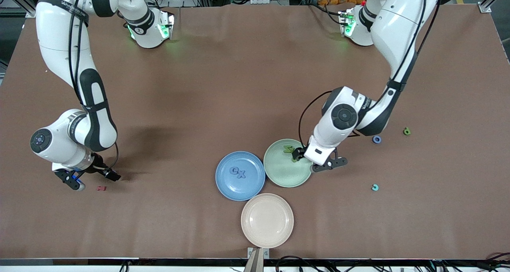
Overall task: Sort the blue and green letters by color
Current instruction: 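Place the green N on the green plate while the right gripper reaches the g, then grasp the green p with the left gripper while the right gripper grasps the g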
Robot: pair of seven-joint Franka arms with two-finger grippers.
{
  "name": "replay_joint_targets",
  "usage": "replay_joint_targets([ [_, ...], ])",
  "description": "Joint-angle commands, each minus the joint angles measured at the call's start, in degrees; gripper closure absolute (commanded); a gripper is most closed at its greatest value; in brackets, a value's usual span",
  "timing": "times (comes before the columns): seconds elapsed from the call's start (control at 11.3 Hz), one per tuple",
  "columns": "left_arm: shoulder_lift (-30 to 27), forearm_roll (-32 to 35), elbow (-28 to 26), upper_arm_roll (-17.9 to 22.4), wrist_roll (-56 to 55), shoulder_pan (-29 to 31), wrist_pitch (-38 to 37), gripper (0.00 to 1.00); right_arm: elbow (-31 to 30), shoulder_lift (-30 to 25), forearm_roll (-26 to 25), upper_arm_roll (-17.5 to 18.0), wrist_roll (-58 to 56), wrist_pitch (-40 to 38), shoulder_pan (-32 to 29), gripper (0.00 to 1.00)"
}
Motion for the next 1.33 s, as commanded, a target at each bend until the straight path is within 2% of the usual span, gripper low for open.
replay_joint_targets([
  [0.0,-5.9,0.1,-7.2,-1.6,8.5,7.0,-0.8,0.0,2.4,1.2,-1.5,-0.4,2.1,-0.8,-0.1,0.0],
  [0.27,-10.1,0.2,-13.2,-4.7,20.3,17.3,-1.9,0.0,3.3,2.3,-1.6,-0.4,2.1,-0.8,-0.5,0.0],
  [0.44,-12.0,0.2,-16.0,-5.0,26.3,21.4,-2.3,0.0,3.6,3.1,-1.5,-0.4,2.2,-0.8,-0.2,0.0],
  [0.8,-15.0,11.9,-22.1,-5.2,29.7,29.1,-1.6,0.0,3.7,3.6,-1.6,-0.4,2.3,-0.8,-0.2,0.0],
  [1.06,-16.7,12.8,-26.7,-5.7,38.2,37.0,2.6,0.0,3.7,3.9,-1.6,-0.4,2.3,-0.7,-0.1,0.0],
  [1.15,-16.8,12.8,-27.6,-5.7,41.0,38.9,3.7,0.0,3.7,3.9,-1.8,-0.5,2.2,-0.7,-0.1,0.05],
  [1.24,-17.5,12.8,-28.4,-5.7,42.8,40.0,3.9,0.0,3.7,3.9,-4.0,-0.4,1.8,-0.7,-0.2,0.43],
])
